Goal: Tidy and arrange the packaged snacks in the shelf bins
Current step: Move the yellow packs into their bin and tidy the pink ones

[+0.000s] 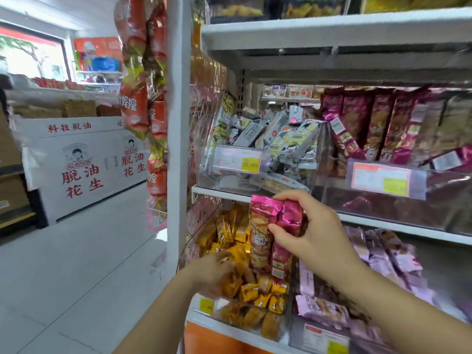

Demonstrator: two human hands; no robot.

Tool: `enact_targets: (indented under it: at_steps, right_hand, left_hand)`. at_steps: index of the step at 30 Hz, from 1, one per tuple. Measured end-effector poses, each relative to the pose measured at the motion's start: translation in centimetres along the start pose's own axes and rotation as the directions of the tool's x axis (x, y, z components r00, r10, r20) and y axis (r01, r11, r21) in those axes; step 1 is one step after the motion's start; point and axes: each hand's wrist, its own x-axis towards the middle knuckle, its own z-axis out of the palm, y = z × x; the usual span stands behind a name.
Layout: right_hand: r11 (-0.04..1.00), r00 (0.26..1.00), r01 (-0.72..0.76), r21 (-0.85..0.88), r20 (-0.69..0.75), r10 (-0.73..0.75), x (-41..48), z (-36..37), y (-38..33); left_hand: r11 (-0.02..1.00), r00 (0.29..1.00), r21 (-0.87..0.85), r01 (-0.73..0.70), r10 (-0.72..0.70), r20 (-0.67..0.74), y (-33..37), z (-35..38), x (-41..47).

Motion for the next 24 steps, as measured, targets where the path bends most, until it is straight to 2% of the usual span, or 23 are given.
enact_targets:
  at_steps: [3, 8, 12, 15, 18, 22, 24]
  right_hand:
    - [1.0, 1.0, 0.009, 0.014, -0.021, -0.009, -0.3, -1.4, -0.7]
    - [0.997, 0.995, 0.069, 0.044, -0.071, -0.066, -0.9, -3.5, -2.6]
    - [0.992, 0.985, 0.117, 0.042, -0.135, -0.111, -1.0, -6.3, -4.6]
    - [0.984, 0.964, 0.177, 0.037, -0.208, -0.165, -1.3, -9.1, -6.3]
    - [0.973, 0.933, 0.231, 0.017, -0.288, -0.217, -1.6, -12.3, -8.0]
    - [0.949, 0.849, 0.303, -0.086, -0.429, -0.309, -1.4, -16.2, -9.5]
    - [0.932, 0.794, 0.328, -0.156, -0.489, -0.362, -1.1, -17.7, -9.8]
  left_hand:
    - [1.0, 0.999, -0.006, 0.028, -0.028, -0.032, 0.5, -0.2, -0.7]
    - [0.991, 0.987, 0.056, -0.122, 0.127, -0.099, 4.5, -2.2, -3.8]
    - [0.924, 0.937, -0.169, -0.342, 0.322, -0.137, 9.9, -3.7, -8.3]
    - [0.841, 0.867, -0.211, -0.498, 0.48, -0.13, 13.1, -4.4, -11.2]
    - [0.749, 0.787, -0.242, -0.617, 0.585, -0.198, 15.8, -4.6, -13.2]
    - [0.596, 0.612, -0.164, -0.786, 0.714, -0.339, 20.2, -4.8, -15.7]
    - [0.534, 0.548, -0.152, -0.831, 0.744, -0.382, 22.1, -4.8, -16.4]
